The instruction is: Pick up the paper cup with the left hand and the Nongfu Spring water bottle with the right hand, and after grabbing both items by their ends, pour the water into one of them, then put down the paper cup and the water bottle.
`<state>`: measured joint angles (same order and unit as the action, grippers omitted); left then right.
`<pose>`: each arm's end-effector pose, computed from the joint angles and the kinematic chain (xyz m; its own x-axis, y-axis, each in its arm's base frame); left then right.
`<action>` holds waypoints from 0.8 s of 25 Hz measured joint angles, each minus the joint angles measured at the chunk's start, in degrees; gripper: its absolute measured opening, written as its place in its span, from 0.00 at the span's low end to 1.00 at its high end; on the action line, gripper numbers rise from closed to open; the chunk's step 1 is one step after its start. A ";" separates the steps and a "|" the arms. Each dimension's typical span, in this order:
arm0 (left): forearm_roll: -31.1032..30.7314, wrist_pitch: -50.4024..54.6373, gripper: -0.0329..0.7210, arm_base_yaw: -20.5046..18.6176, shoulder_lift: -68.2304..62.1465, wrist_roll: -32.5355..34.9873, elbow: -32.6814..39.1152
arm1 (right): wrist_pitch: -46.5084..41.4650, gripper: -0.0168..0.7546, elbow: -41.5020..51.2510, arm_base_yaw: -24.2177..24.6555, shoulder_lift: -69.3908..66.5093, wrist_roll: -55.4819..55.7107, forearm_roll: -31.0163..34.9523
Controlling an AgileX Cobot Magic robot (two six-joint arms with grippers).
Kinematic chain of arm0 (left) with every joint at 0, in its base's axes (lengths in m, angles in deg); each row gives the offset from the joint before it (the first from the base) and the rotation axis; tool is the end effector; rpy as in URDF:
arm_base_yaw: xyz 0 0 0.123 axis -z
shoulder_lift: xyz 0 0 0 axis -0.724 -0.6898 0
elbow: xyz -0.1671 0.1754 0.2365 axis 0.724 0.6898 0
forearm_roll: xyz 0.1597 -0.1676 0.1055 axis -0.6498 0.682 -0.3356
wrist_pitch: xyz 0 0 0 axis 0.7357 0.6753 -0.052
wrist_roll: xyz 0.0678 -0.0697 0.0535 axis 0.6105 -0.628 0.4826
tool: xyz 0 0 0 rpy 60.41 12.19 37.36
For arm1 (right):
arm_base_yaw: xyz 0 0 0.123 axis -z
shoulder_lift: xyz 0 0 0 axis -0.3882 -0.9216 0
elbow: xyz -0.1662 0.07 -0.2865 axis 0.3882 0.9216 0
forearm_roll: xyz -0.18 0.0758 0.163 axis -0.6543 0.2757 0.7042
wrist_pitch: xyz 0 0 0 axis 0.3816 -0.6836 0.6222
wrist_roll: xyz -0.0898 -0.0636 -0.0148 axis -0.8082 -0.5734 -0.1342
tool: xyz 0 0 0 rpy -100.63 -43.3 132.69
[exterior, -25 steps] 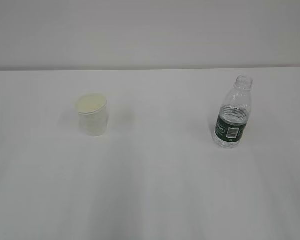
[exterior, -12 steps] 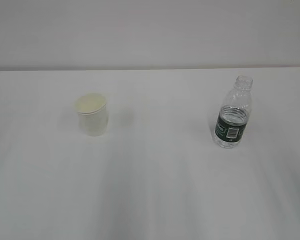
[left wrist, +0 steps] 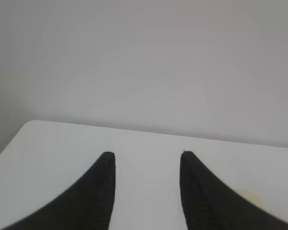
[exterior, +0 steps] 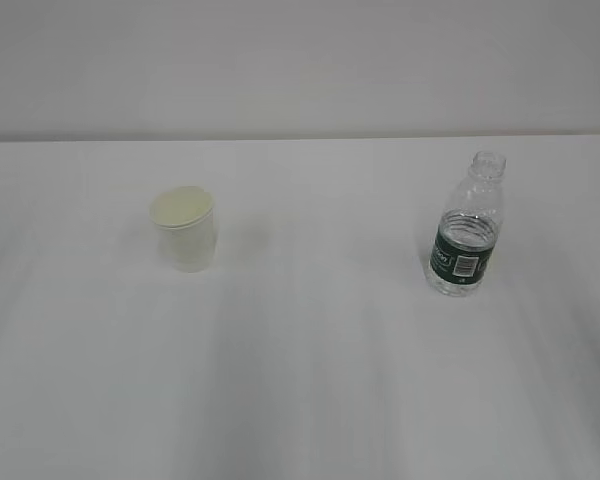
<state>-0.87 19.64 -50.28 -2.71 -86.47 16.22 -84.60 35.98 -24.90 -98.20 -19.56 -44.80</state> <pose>0.1315 0.0082 0.3766 -0.1561 -0.1721 -0.9726 -0.0871 0.9833 -0.1600 0.1043 0.0096 0.3511 -0.1645 0.0617 -0.9844 -0.0763 0.9943 0.0750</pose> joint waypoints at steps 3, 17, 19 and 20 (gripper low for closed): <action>0.20 -3.06 0.47 0.83 -3.84 0.00 0.00 | 1.33 0.58 0.00 0.00 -1.24 -0.99 0.00; 1.06 -20.14 0.46 10.93 -20.35 0.00 0.70 | 8.15 0.58 1.97 0.00 -5.69 -1.49 -1.74; 1.45 -21.07 0.46 10.93 -21.30 0.00 0.90 | 8.90 0.58 2.11 -0.85 -7.65 -1.53 -2.42; 1.82 -22.19 0.46 10.93 -21.69 0.00 1.09 | 9.92 0.58 2.11 -1.88 -8.65 -1.53 -2.66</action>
<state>0.96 -2.55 -39.35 -24.40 -86.47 17.31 -74.68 38.09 -26.78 -106.85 -21.09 -47.47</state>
